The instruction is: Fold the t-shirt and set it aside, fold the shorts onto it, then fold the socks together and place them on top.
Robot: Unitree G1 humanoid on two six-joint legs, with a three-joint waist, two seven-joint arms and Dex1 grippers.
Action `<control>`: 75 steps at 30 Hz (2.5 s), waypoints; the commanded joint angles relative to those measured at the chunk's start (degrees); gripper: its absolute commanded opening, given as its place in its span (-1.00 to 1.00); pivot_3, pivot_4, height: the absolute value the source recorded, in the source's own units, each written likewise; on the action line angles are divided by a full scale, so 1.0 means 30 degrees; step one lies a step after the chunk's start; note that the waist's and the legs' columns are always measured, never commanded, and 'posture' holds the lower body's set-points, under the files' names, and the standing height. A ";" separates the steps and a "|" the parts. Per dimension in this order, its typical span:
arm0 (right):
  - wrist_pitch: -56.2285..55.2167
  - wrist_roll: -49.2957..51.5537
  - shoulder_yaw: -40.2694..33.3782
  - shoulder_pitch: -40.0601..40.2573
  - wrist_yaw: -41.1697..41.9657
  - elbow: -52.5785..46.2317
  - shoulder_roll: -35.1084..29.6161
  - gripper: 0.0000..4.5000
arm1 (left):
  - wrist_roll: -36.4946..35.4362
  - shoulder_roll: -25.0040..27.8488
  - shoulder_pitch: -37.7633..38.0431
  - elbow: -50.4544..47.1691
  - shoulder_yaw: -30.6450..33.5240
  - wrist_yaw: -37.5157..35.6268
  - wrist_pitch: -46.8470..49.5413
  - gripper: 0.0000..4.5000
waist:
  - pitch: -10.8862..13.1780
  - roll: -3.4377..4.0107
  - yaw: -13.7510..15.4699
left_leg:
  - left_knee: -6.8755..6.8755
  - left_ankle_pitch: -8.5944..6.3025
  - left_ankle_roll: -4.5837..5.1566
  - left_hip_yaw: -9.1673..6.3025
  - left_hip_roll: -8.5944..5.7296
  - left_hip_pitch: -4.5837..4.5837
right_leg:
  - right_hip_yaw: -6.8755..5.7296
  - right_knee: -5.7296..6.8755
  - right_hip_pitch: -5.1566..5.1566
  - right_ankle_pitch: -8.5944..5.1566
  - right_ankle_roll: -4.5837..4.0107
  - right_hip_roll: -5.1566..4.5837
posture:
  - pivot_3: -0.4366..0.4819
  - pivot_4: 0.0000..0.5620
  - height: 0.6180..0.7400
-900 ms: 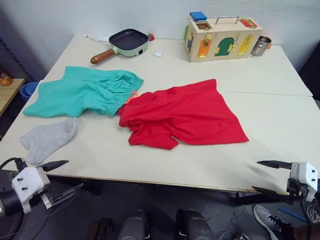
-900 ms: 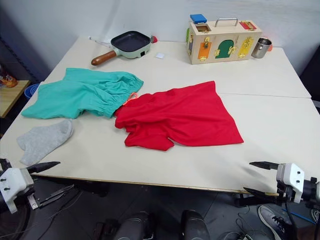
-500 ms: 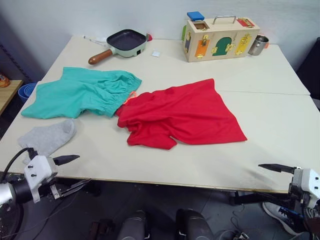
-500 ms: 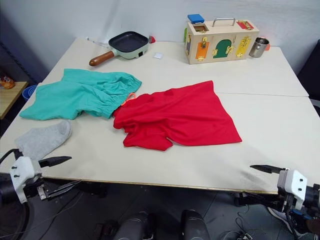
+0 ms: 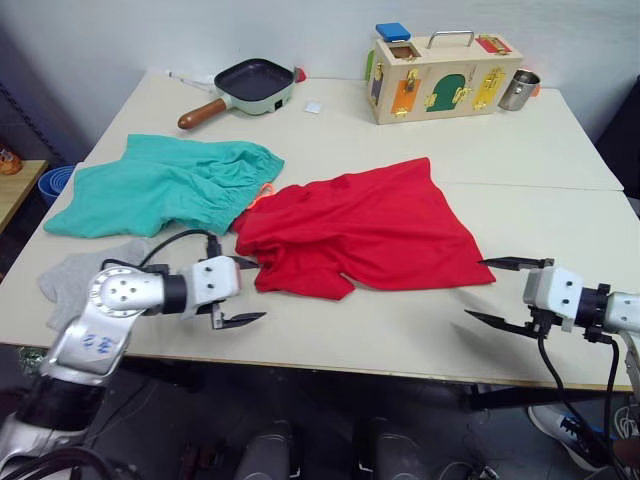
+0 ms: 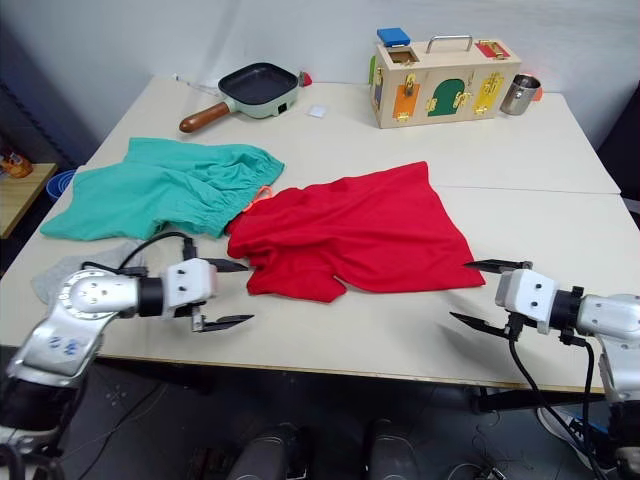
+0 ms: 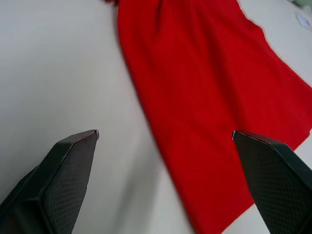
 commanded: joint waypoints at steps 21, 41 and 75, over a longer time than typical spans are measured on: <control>0.0338 -0.1895 0.3191 -0.6474 0.1938 0.8321 0.0188 -0.78 | 0.1894 -0.4269 -0.5237 0.8479 -0.2792 -0.1785 -0.3027 -0.63 | -0.0004 -0.0017 -0.0021 | 0.0077 0.0086 0.0053 0.0002 -0.0066 0.0052 | 0.0029 0.0039 0.0044 0.0031 0.0063 -0.0095 | -0.05 -0.47 1.00; 0.8854 0.3220 0.1076 -0.4168 0.7015 0.2718 -0.2940 -1.00 | -0.5949 0.0147 -0.5140 0.5699 0.2704 -0.6120 0.6181 -0.99 | 0.0010 -0.0012 -0.0054 | 0.0053 0.0085 0.0023 -0.0125 -0.0045 -0.0045 | -0.0064 0.0021 0.0014 0.0030 0.0061 -0.0080 | -0.05 -0.47 1.00; 0.8387 0.2421 0.0930 -0.1591 0.1054 -0.0513 0.0355 -1.00 | -0.2192 -0.0765 0.0398 0.1727 0.2633 -0.2206 -0.3844 0.77 | 0.0020 -0.0031 -0.0029 | 0.0056 0.0098 0.0011 -0.0119 -0.0056 -0.0149 | -0.0080 0.0027 -0.0079 0.0032 0.0063 -0.0079 | -0.05 -0.47 1.00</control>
